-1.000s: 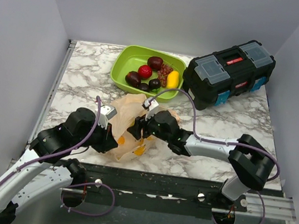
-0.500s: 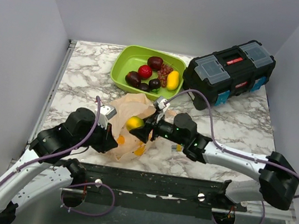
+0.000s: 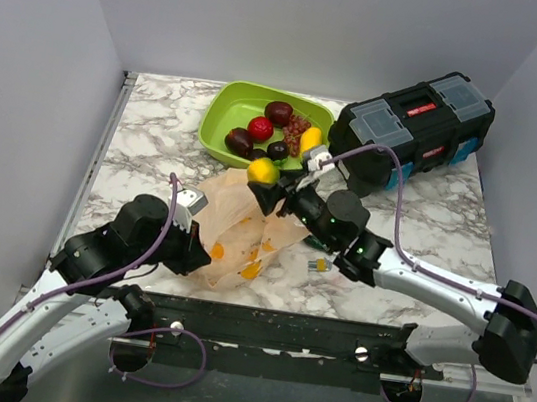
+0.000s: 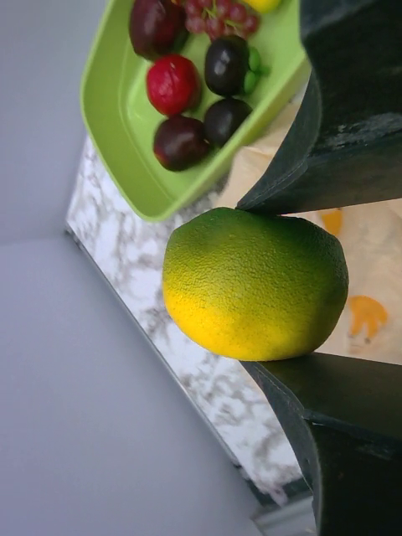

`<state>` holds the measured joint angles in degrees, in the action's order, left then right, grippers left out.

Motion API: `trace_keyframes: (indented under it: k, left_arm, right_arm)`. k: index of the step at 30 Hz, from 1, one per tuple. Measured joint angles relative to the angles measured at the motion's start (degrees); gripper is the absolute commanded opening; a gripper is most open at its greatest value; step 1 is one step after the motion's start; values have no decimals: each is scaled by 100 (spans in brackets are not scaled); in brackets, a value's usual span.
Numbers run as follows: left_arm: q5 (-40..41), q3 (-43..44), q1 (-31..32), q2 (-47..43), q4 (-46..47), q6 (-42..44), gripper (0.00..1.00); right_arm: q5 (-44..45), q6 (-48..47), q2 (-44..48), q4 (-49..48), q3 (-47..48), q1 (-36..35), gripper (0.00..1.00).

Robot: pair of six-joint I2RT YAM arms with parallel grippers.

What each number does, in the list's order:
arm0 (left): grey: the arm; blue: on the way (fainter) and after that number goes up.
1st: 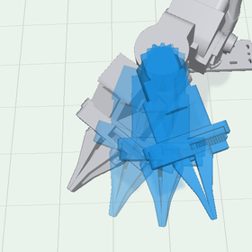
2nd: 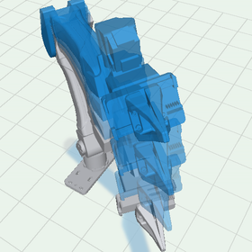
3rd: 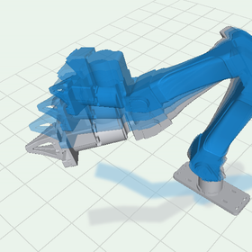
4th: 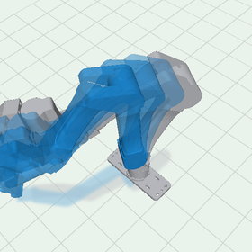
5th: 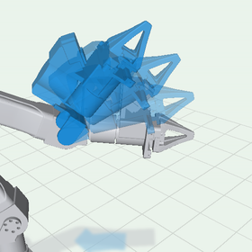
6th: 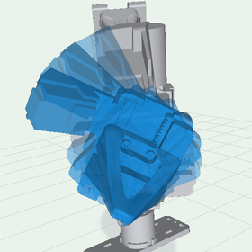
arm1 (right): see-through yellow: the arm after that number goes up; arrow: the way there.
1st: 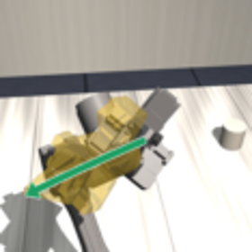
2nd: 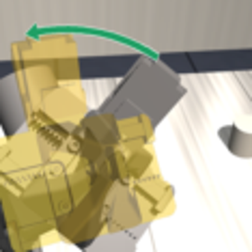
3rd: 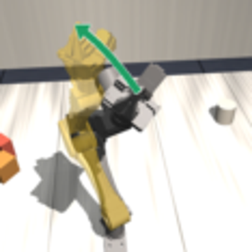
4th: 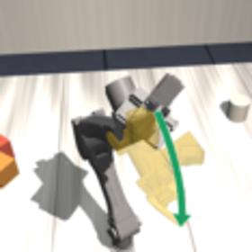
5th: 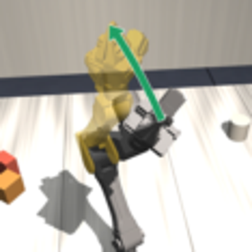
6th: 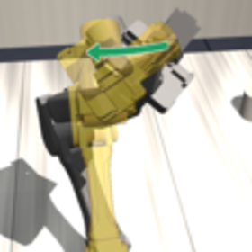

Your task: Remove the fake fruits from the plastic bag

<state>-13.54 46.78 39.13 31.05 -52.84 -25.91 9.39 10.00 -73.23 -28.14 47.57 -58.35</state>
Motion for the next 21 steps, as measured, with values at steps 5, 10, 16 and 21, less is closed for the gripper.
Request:
trace_keyframes:
  k: [5,10,16,21]
  left_arm:
    - [0,0,0,72,0,0,0]
    - [-2,0,0,210,-2,0,0]
    - [0,0,0,164,-2,-2,0]
    - [2,0,0,166,-2,-2,0]
  right_arm:
    - [721,-79,-901,203,1292,173,1]
    - [1128,-114,-2026,481,2599,424,1]
    - [1145,-79,-3421,850,3917,719,1]
    - [1051,57,-4736,1172,5348,938,1]
